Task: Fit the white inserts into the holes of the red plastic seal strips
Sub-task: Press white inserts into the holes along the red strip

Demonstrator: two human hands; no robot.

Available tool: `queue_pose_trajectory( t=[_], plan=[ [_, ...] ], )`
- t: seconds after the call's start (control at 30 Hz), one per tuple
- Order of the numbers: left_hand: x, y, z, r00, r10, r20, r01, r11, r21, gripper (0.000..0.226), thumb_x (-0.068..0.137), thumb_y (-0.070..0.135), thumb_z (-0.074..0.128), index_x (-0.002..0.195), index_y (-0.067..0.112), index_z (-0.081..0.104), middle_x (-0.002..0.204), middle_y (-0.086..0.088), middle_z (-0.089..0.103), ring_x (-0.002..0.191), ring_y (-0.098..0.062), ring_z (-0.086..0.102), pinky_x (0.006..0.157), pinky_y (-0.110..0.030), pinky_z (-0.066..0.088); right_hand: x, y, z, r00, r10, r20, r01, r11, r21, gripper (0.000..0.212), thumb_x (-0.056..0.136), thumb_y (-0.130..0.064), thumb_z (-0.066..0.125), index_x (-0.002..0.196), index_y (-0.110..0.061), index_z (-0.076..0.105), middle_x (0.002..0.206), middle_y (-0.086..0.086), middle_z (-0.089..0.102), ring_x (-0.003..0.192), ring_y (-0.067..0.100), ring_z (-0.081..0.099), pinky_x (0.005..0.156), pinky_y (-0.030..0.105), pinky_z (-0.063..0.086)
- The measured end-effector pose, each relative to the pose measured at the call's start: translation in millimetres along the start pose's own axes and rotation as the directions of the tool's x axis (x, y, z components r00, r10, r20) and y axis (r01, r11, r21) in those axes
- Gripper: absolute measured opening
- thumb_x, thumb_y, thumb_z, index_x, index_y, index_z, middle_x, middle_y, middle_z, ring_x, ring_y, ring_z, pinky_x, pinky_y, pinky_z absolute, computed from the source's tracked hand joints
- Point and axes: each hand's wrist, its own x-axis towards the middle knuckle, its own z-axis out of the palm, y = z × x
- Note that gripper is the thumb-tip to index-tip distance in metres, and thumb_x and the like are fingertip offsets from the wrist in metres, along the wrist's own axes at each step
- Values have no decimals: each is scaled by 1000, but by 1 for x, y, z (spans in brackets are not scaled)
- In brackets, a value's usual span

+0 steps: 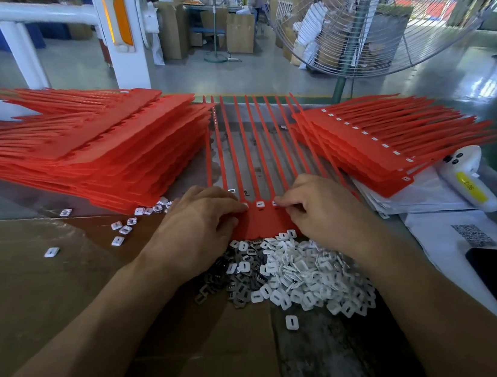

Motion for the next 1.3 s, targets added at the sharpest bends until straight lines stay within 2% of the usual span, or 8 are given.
queue_pose_trajectory(
  t=[0.1,0.2,0.4,0.47,0.63,0.9,1.13,1.3],
  plan=[
    [0,-1,0,1000,1,-2,-1,1000,-3,35,100,30,57,134,35,64,137,17,57,129,-9,43,113,-39,36,0,-6,-1,998,-31,53,39,988,-150,37,103,-16,53,134,-28,68,111,-4,57,105,16,57,84,38,54],
    [0,-1,0,1000,2,3,-2,1000,-5,35,99,31,57,134,36,64,137,18,57,128,-8,43,112,-39,36,1,-6,-1,998,-24,53,33,982,-184,39,102,-15,52,134,-31,68,111,-6,56,108,16,56,82,38,53],
    [0,0,-1,1000,-7,5,7,1000,-12,36,100,31,57,134,37,63,138,18,56,129,-8,42,113,-40,36,-7,8,-6,999,44,22,-47,987,155,29,102,-18,62,126,-31,73,111,-17,63,103,0,59,91,20,46],
    [0,0,-1,1000,-4,3,4,1000,-11,36,100,31,57,134,36,64,138,17,56,129,-9,43,113,-40,36,-12,14,-13,997,39,68,-55,969,241,26,98,-19,68,118,-35,75,109,-22,66,103,-7,60,93,17,46],
    [0,0,-1,1000,-6,4,6,1000,-9,35,100,30,57,134,36,64,138,17,56,130,-9,43,113,-39,36,-16,15,-20,987,-6,160,-44,950,308,15,90,-26,78,102,-35,79,99,-19,68,95,-5,62,84,18,46],
    [-1,1,-1,1000,-9,0,9,1000,-9,35,100,28,58,134,34,65,138,16,57,131,-9,43,114,-39,35,-15,8,-18,970,-82,228,15,960,280,19,93,-22,75,108,-33,79,102,-18,64,99,-4,62,88,12,44],
    [-1,2,-2,1000,-14,1,14,1000,-8,36,100,29,58,134,35,64,138,16,56,131,-9,42,114,-40,35,-12,4,-17,966,-119,231,46,953,299,15,92,-20,77,99,-33,79,100,-17,64,92,-2,62,80,15,47],
    [-1,1,-1,1000,-9,-1,9,1000,-5,36,99,30,58,134,34,64,139,15,56,131,-10,43,113,-41,35,-14,4,-18,960,-122,252,24,933,360,20,93,-21,76,108,-34,78,104,-15,65,97,0,64,86,14,48]
  ],
)
